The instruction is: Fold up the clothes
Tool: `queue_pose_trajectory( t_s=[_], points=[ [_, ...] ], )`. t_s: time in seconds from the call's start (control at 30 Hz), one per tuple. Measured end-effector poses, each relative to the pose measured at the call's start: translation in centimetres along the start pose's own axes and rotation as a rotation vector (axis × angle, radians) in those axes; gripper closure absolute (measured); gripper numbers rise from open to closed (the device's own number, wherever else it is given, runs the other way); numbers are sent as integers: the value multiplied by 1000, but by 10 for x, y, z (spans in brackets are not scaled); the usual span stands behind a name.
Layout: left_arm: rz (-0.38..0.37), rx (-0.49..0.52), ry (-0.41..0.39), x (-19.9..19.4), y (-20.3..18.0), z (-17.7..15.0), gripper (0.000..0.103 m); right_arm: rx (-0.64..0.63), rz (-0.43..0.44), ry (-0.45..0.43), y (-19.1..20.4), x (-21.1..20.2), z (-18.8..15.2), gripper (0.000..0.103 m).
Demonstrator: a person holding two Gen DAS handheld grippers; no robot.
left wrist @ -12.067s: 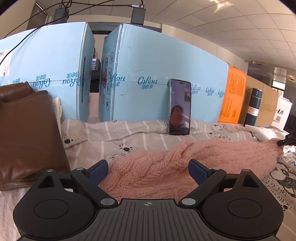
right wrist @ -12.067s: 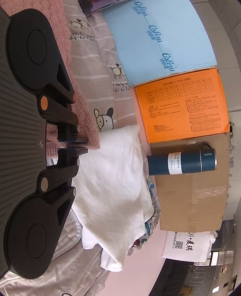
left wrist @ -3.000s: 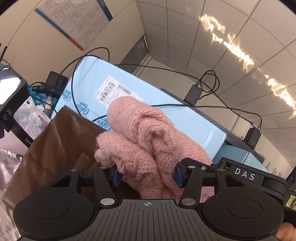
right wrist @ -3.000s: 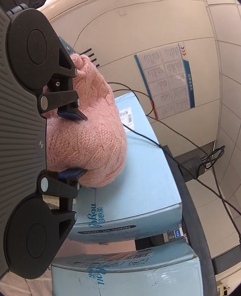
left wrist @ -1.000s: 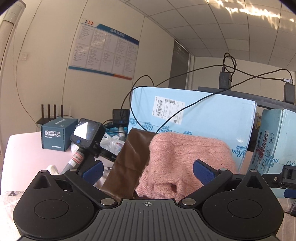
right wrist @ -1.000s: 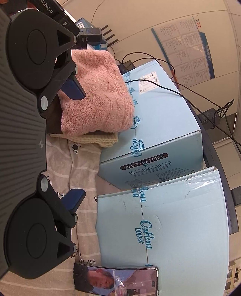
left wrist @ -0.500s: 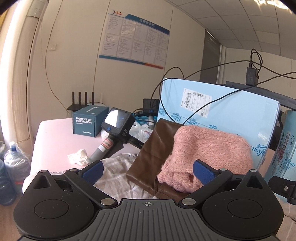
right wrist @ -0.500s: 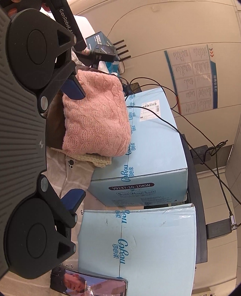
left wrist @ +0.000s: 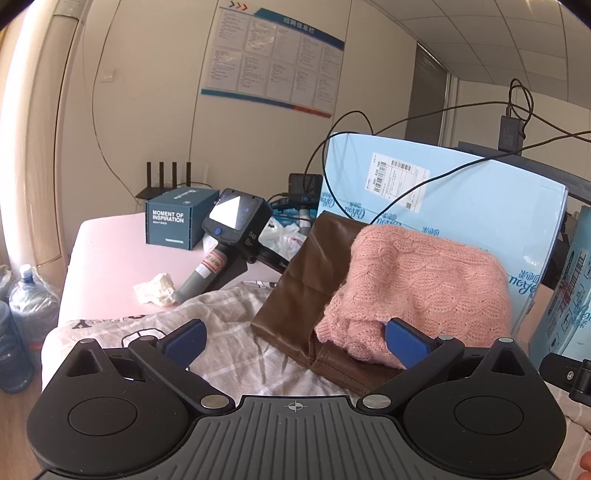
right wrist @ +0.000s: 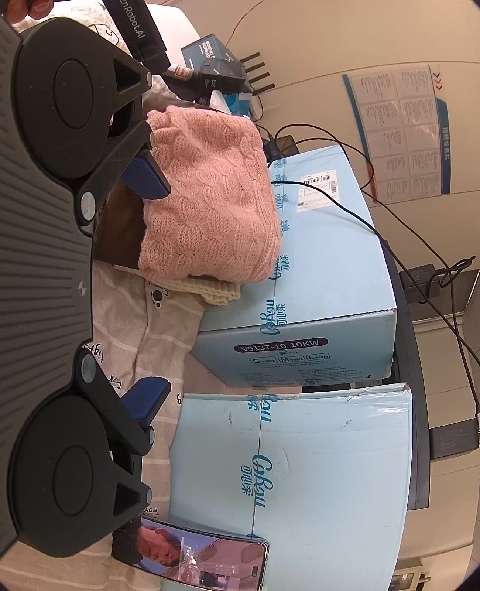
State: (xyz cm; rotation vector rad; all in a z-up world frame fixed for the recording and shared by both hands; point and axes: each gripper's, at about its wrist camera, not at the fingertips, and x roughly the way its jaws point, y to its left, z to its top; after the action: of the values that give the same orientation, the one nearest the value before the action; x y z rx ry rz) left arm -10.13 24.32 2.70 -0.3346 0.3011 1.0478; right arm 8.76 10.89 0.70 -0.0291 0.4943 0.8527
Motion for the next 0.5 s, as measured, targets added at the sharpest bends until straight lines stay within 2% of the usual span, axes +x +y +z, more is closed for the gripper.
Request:
queue_pose_trajectory(
  t_s=[0.5],
  points=[
    [-6,29,39,11,-8,-8,0,-14,-9,36,0,10,-4,0]
  ],
)
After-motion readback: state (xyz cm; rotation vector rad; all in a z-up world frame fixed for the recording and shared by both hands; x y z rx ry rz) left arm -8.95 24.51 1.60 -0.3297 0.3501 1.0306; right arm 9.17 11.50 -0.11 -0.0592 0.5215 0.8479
